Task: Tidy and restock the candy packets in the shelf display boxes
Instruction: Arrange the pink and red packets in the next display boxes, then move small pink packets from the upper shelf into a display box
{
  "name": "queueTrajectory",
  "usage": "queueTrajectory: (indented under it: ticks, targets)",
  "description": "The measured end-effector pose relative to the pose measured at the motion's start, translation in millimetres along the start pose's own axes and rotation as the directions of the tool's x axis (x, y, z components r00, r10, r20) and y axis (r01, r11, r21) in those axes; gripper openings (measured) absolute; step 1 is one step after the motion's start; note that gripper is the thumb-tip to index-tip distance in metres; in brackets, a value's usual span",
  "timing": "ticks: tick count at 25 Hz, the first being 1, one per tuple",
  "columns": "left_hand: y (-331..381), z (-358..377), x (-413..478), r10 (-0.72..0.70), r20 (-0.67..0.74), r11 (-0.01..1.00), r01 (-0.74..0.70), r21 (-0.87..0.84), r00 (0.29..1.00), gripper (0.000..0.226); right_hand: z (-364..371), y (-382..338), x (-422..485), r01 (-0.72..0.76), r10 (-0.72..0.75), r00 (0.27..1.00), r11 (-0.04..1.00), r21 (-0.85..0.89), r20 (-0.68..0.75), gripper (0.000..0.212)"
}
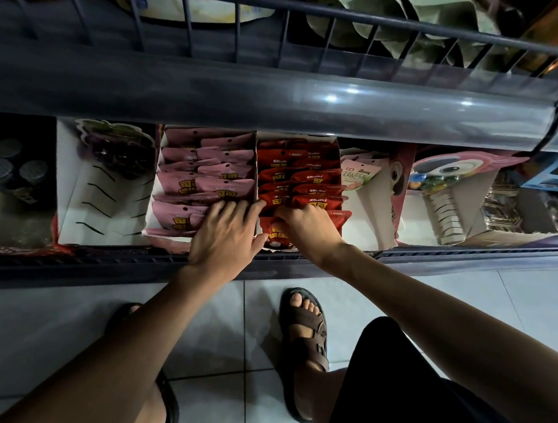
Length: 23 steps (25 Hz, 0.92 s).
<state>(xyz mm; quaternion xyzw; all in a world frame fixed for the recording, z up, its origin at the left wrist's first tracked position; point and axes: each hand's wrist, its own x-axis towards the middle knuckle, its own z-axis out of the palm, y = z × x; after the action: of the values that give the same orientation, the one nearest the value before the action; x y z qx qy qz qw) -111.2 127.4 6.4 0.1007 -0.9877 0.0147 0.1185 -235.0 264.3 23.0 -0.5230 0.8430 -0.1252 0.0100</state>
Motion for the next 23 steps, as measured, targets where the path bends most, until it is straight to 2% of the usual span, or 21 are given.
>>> queueTrajectory:
  ticks: [4, 7, 11, 13, 16, 19, 21, 23]
  targets:
    - [0, 1, 0, 0.011, -0.016, 1.000, -0.011, -0.012, 1.000, 0.056, 0, 0, -5, 0.006, -0.005, 0.999, 0.999, 0.038, -0.049, 0.026]
    - [0, 1, 0, 0.025, -0.026, 0.999, -0.026, -0.020, 0.999, 0.055, -5, -5, -6, 0.046, -0.034, 0.995, 0.991, 0.127, -0.092, 0.022]
    - [-1, -2, 2, 0.035, 0.038, 0.999, -0.035, 0.004, 0.999, 0.060, -30, -8, -6, 0.037, -0.013, 0.994, 0.976, 0.215, -0.110, 0.019]
    - [1, -9, 2, 0.038, 0.107, 0.999, -0.038, -0.008, 0.994, 0.066, -50, -7, -9, -0.045, 0.063, 0.997, 0.960, 0.275, -0.055, 0.017]
    - [6, -36, 6, 0.044, 0.186, 0.999, -0.039, -0.032, 0.981, 0.067, -92, -6, -22, -0.175, 0.137, 0.982, 0.920, 0.351, 0.131, 0.016]
    - [18, -86, 15, 0.047, 0.245, 0.996, -0.026, -0.090, 0.968, 0.059, -141, -6, -41, -0.226, 0.136, 0.948, 0.924, 0.307, 0.289, 0.015]
    - [26, -125, 20, 0.016, 0.336, 0.976, 0.058, -0.208, 0.942, 0.050, -173, -11, -52, -0.198, 0.121, 0.949, 0.946, 0.255, 0.291, 0.017]
    - [32, -163, 20, 0.015, 0.376, 0.940, 0.115, -0.321, 0.927, 0.035, -205, -18, -63, -0.174, 0.127, 0.967, 0.963, 0.207, 0.221, 0.020]
